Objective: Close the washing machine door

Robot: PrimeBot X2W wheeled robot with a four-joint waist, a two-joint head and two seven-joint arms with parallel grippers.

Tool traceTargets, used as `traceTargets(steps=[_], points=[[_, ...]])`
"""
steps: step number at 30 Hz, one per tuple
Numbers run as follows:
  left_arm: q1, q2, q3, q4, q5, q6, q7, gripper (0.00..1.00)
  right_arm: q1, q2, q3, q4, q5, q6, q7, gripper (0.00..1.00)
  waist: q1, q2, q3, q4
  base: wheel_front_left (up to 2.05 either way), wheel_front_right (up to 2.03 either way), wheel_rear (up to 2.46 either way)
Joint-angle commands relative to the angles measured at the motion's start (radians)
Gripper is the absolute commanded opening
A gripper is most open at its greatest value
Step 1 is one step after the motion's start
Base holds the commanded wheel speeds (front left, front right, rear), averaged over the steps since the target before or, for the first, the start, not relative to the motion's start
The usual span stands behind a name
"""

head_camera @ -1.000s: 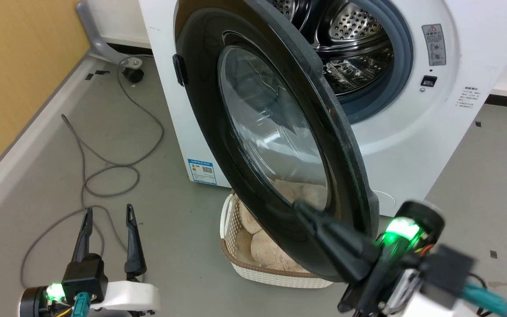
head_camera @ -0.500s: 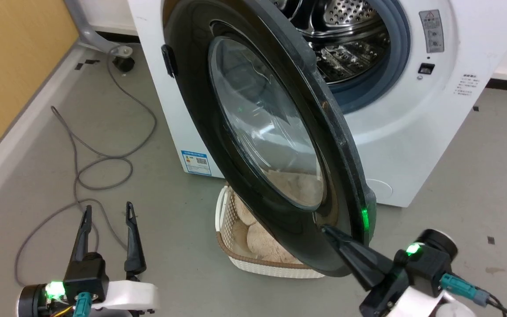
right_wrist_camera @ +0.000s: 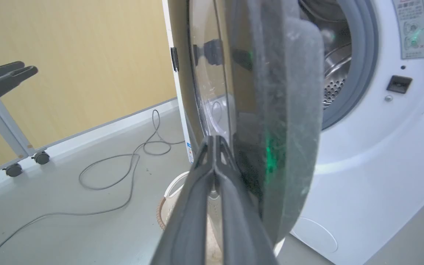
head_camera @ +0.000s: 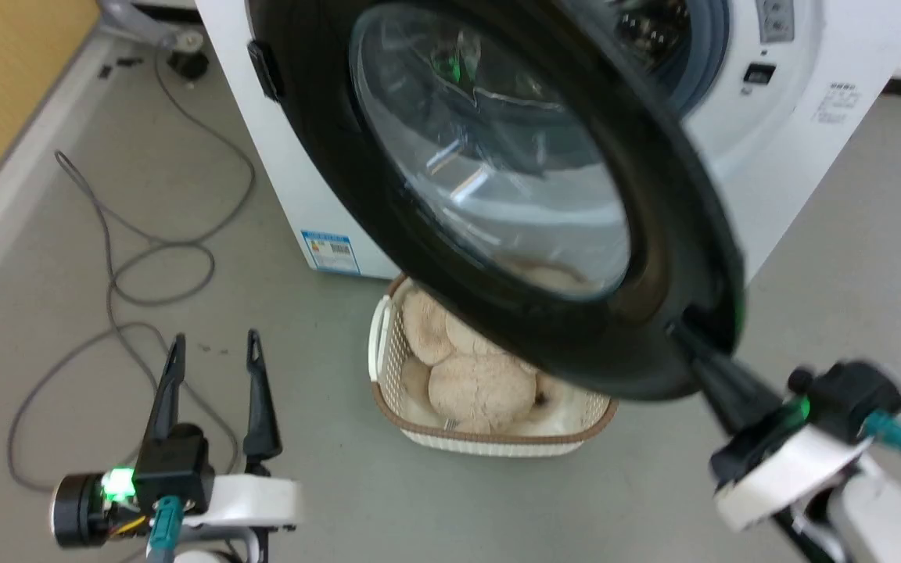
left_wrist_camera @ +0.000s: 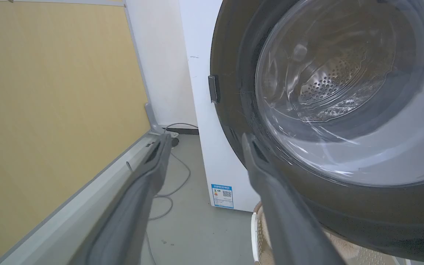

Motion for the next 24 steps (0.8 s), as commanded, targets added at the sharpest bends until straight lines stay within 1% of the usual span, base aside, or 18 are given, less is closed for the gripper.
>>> traceTargets(steps=[1,6,13,18,24], points=[[-0.029,-0.003,-0.008,-0.007,0.01,-0.004,-0.005,1.0,-0.053,-0.009,-0.023,0.027,-0.002,-0.002,-0.004,0.0,0.0,0.0,0.037,-0.002,0.0,0.0,0.0],[-0.063,-0.008,-0.023,-0.015,0.012,0.0,-0.005,1.0,-0.153,-0.029,-0.055,0.09,-0.017,-0.002,-0.004,0.0,0.0,0.0,0.091,0.002,0.0,0.0,0.0],[-0.121,-0.017,-0.044,-0.021,0.006,0.004,-0.005,1.0,-0.308,-0.059,-0.121,0.199,-0.041,-0.002,-0.004,0.0,0.0,0.0,0.172,0.03,0.0,0.0,0.0],[-0.144,-0.023,-0.061,-0.027,0.003,0.01,-0.005,1.0,-0.412,-0.09,-0.134,0.275,-0.049,-0.002,-0.004,0.0,0.0,0.0,0.209,0.047,0.0,0.0,0.0],[-0.158,-0.027,-0.073,-0.034,0.0,0.018,-0.005,1.0,-0.522,-0.112,-0.136,0.361,-0.056,-0.002,-0.004,0.0,0.0,0.0,0.235,0.058,0.0,0.0,0.0]])
